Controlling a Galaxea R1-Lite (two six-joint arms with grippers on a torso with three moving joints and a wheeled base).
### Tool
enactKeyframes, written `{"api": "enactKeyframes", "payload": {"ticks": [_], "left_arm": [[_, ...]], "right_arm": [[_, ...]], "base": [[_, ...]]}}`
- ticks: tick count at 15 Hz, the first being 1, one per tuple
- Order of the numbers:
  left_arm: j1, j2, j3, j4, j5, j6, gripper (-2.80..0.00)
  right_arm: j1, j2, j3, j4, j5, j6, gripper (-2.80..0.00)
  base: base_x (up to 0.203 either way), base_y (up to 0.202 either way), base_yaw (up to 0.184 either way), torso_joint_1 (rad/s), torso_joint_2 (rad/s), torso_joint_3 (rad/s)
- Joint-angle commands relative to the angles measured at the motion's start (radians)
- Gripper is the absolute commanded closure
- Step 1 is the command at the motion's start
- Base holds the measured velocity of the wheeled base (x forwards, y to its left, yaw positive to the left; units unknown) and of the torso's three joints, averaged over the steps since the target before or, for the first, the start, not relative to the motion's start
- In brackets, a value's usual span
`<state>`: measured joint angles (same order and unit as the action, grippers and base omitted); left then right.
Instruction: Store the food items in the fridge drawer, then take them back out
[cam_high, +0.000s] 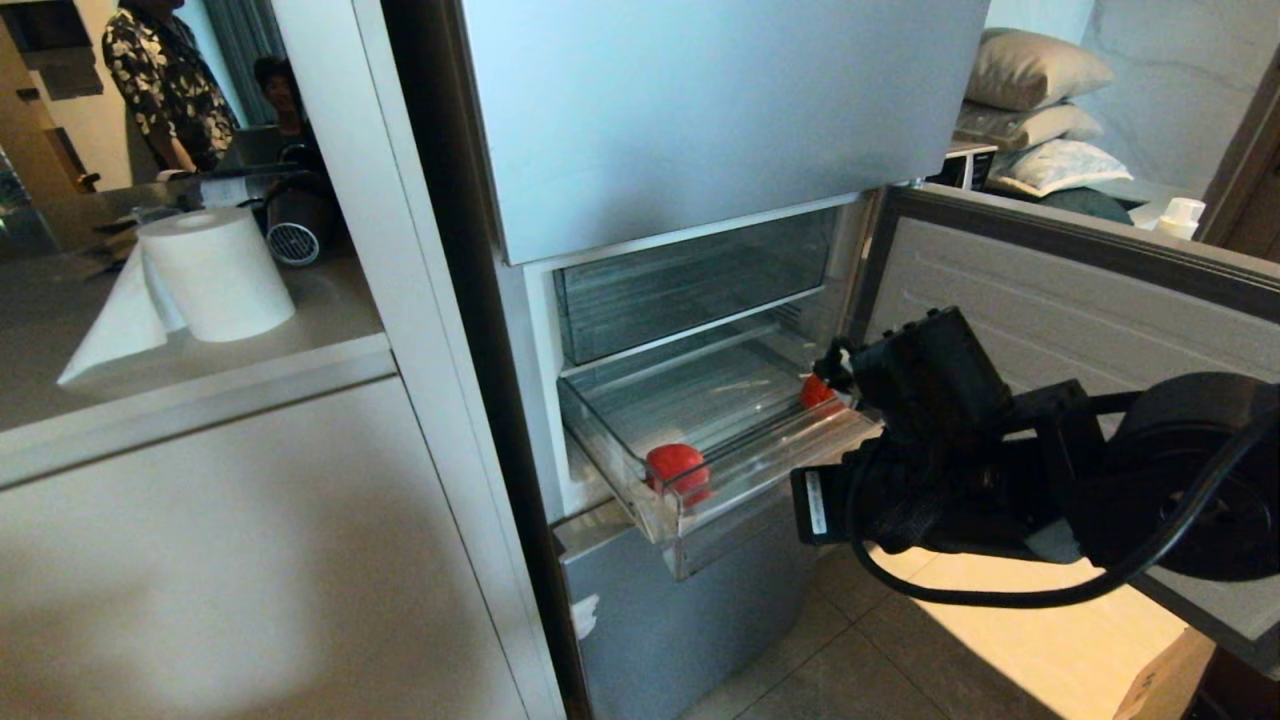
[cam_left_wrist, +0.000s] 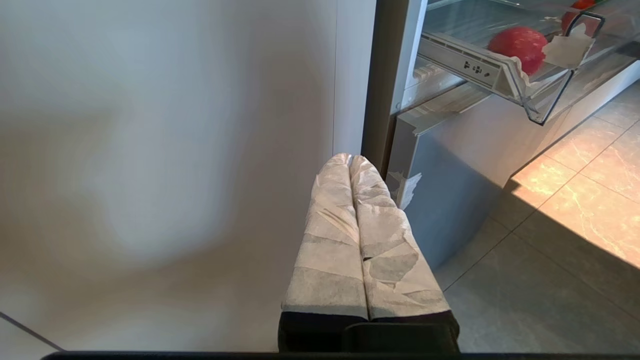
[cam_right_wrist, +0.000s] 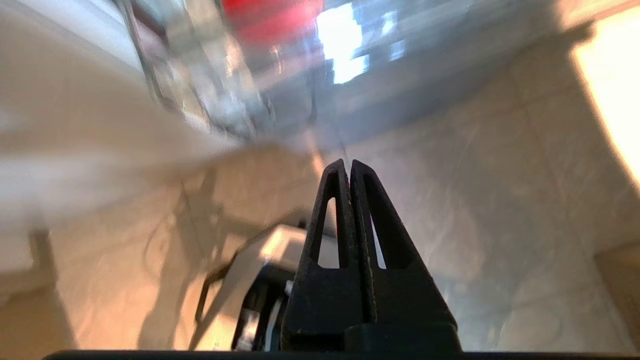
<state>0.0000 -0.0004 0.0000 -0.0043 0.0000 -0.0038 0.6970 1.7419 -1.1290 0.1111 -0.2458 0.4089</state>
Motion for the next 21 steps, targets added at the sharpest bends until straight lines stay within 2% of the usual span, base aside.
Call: {"api": "enactKeyframes", "payload": {"ticks": [1, 7, 13, 15, 18, 20, 21], "left_arm": [[0.0, 0.0, 0.002, 0.0, 0.0, -0.001, 0.0], [0.0, 0.0, 0.002, 0.0, 0.0, -0.001, 0.0], [0.0, 0.0, 0.002, 0.0, 0.0, -0.001, 0.0], [0.0, 0.0, 0.002, 0.0, 0.0, -0.001, 0.0], [0.0, 0.0, 0.002, 0.0, 0.0, -0.001, 0.0], [0.0, 0.0, 0.002, 0.0, 0.0, -0.001, 0.0], [0.0, 0.0, 0.002, 0.0, 0.0, -0.001, 0.0]], "right_arm": [[0.004, 0.022, 0.028, 0.001, 0.01, 0.002, 0.0], [0.004, 0.263, -0.058, -0.011, 0.038, -0.014, 0.0], [-0.001, 0.515, -0.277, -0.04, 0.031, -0.029, 0.0], [-0.003, 0.644, -0.394, -0.108, -0.003, -0.033, 0.0], [-0.013, 0.81, -0.641, -0.275, -0.07, -0.072, 0.0], [0.008, 0.818, -0.679, -0.331, -0.112, -0.082, 0.0], [0.021, 0.789, -0.64, -0.359, -0.126, -0.085, 0.0]], "base": [[0.0, 0.0, 0.0, 0.0, 0.0, 0.0], [0.0, 0.0, 0.0, 0.0, 0.0, 0.0], [0.0, 0.0, 0.0, 0.0, 0.0, 0.0], [0.0, 0.0, 0.0, 0.0, 0.0, 0.0], [0.0, 0.0, 0.0, 0.0, 0.0, 0.0], [0.0, 0.0, 0.0, 0.0, 0.0, 0.0], [0.0, 0.0, 0.0, 0.0, 0.0, 0.0]]}}
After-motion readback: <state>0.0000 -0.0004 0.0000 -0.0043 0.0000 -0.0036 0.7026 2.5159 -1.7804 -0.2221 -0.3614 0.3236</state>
